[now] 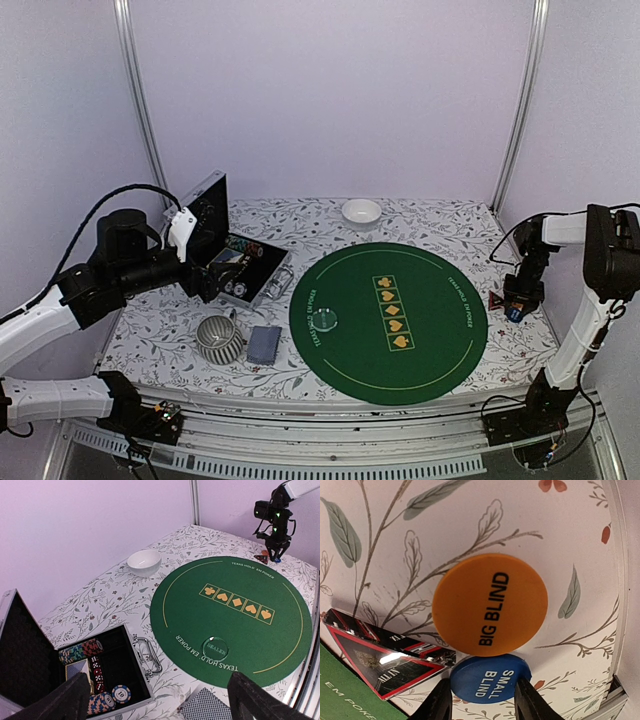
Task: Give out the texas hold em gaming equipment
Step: Pick up the small blind button from the corner of the board.
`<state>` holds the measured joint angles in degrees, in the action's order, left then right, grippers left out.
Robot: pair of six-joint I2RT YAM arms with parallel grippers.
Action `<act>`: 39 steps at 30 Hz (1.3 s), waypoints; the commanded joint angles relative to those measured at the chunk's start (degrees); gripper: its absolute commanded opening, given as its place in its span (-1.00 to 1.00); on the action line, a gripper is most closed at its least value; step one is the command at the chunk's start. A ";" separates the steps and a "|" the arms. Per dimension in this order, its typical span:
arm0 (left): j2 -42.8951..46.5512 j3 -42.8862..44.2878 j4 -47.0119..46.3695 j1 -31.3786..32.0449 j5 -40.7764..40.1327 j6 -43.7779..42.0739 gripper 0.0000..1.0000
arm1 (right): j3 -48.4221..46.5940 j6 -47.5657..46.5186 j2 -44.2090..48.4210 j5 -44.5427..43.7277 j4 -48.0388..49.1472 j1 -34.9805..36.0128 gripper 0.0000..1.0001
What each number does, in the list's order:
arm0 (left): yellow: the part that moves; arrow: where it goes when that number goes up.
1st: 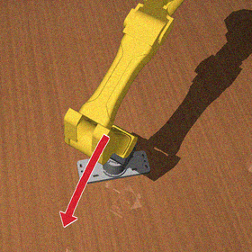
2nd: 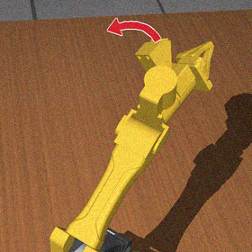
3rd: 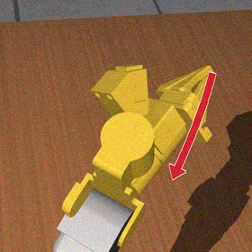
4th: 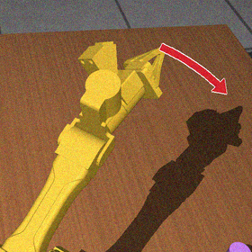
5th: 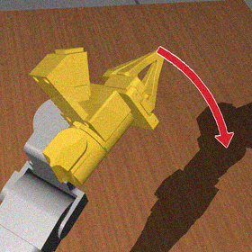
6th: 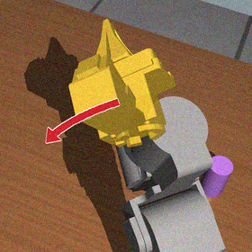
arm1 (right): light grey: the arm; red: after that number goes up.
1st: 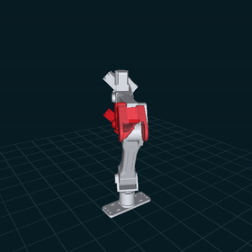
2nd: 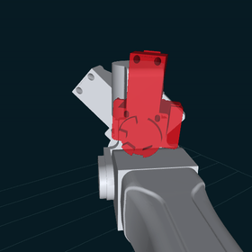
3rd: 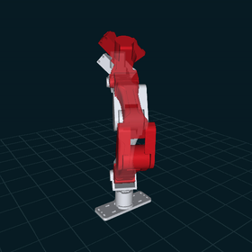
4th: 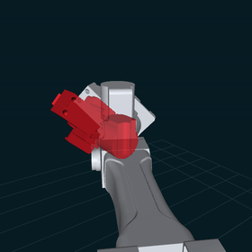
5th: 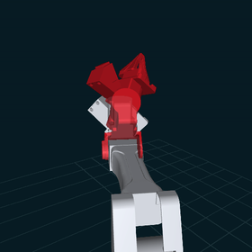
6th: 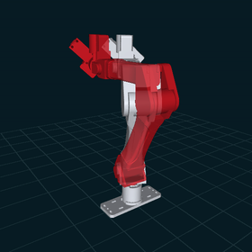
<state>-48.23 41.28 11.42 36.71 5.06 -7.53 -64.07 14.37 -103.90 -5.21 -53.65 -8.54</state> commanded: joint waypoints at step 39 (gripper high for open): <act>2.69 -0.93 -1.08 -0.36 -0.02 -0.89 0.96 | 3.96 1.91 1.33 0.21 -0.09 1.11 0.00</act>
<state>-46.33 41.25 11.38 36.71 5.06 -7.60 -61.87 15.25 -102.37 -3.40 -51.62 -8.49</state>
